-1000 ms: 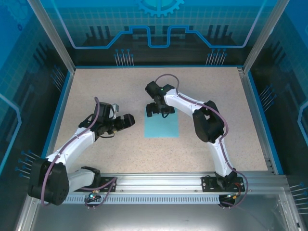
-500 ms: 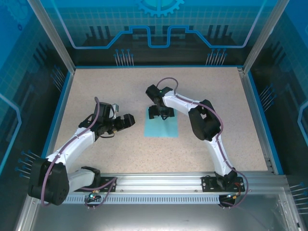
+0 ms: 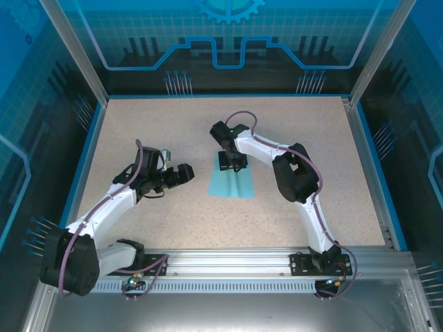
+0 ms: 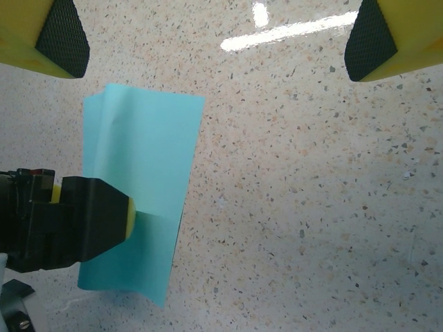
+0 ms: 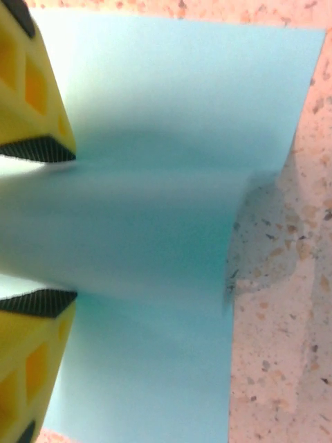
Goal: Fold a paper plane with a square sheet of paper (pick it up from the middle)
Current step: Fold the square sheet of paper in half at the center of the table.
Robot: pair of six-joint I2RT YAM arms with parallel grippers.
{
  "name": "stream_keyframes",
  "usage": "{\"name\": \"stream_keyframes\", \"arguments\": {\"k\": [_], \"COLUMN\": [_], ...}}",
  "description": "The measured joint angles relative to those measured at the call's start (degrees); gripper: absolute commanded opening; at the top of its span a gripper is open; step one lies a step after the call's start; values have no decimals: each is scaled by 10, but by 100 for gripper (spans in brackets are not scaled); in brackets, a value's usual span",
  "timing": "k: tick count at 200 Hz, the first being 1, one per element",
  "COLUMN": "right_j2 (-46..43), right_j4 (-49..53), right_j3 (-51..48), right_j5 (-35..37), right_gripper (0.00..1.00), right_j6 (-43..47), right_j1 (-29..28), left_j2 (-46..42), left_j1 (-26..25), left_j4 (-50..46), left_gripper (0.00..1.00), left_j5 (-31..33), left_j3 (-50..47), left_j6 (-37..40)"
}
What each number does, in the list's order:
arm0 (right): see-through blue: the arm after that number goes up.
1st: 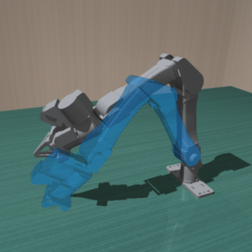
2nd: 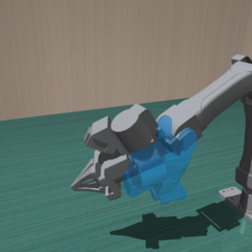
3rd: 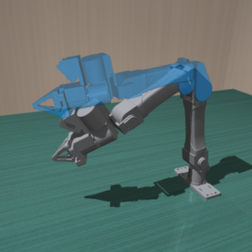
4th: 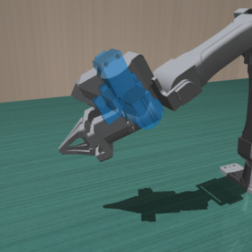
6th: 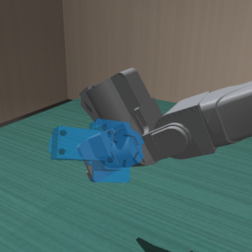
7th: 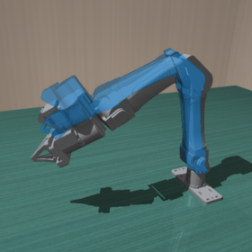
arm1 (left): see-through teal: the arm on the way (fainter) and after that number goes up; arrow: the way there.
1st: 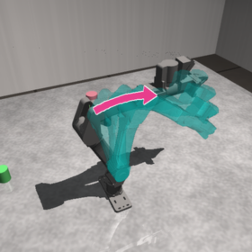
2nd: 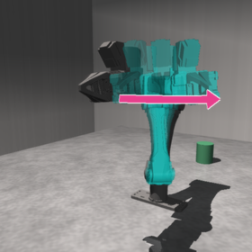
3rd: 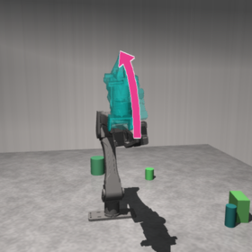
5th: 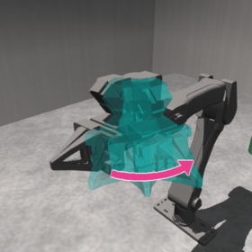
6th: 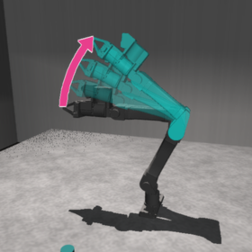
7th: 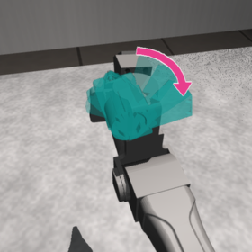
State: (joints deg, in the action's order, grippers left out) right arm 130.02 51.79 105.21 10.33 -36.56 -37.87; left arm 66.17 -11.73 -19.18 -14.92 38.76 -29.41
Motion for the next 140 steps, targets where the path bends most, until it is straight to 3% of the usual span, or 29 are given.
{"name": "stream_keyframes", "arguments": {"k": [35,71,102,140], "right_j2": [-57,-137,-229,-301], "right_j4": [0,-26,-105,-243], "right_j3": [-25,-72,-160,-283], "right_j5": [-13,-50,-155,-303], "right_gripper": [36,36,39,41], "right_j6": [4,6,-2,-43], "right_j1": [0,2,20,83], "left_j2": [-7,-14,-20,-21], "left_j1": [0,0,0,0], "left_j4": [-1,-2,-3,-2], "left_gripper": [99,99,99,99], "left_j5": [0,0,-2,-26], "left_j3": [0,0,0,7], "left_j6": [0,0,-1,-3]}}
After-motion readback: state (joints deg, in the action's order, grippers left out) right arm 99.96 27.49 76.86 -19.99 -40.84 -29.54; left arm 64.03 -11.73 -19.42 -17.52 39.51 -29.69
